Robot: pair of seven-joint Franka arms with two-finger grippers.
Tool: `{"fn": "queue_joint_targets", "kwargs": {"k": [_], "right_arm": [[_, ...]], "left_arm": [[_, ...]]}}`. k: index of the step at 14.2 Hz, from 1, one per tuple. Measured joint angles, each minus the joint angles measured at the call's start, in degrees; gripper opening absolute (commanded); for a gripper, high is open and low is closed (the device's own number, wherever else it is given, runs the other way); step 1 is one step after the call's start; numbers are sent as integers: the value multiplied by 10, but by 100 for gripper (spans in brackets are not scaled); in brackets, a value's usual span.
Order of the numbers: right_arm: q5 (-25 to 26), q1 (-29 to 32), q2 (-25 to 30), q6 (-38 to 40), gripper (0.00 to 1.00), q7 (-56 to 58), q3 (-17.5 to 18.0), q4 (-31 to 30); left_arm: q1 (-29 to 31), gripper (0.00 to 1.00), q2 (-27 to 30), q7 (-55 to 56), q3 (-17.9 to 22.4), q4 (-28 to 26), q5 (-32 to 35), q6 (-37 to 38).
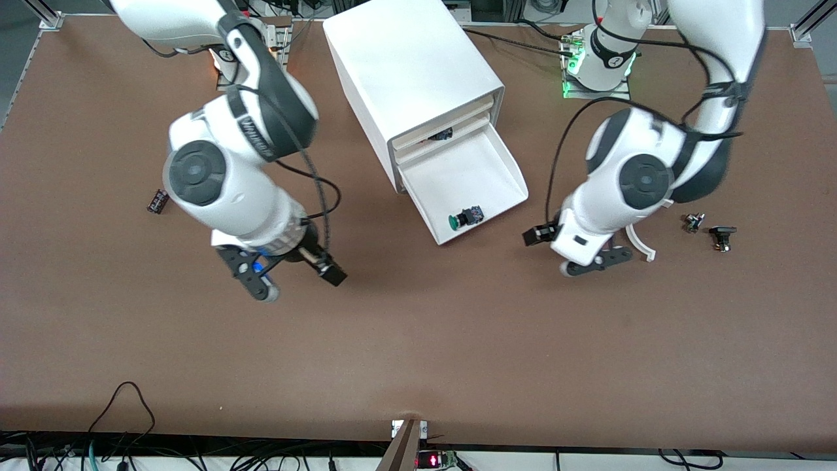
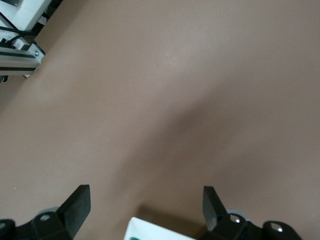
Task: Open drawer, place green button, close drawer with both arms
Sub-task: 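Withdraw the right gripper while the left gripper pushes the drawer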
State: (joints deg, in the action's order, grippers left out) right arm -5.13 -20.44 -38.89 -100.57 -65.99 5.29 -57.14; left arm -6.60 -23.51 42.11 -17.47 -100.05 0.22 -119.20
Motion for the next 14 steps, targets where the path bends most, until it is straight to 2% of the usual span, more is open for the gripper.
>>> {"fn": "queue_joint_targets", "kwargs": {"k": [3,5,9,14], "right_arm": [[-14,52,24,4,99,108,0,-36],[-17,85,41,4,99,175,0,-64],[-18,140,90,3,99,316,0,-136],[-18,184,167,-5,99,451,-1,-227]], "left_arm": [[-35,100,-9,85,-2,-79,24,-115],[-60,100,-23,149,-3,-104,36,-154],[-100,100,-56,277,-3,-110,136,-188],[-99,100,-60,294,-13,-111,151,-189]]}}
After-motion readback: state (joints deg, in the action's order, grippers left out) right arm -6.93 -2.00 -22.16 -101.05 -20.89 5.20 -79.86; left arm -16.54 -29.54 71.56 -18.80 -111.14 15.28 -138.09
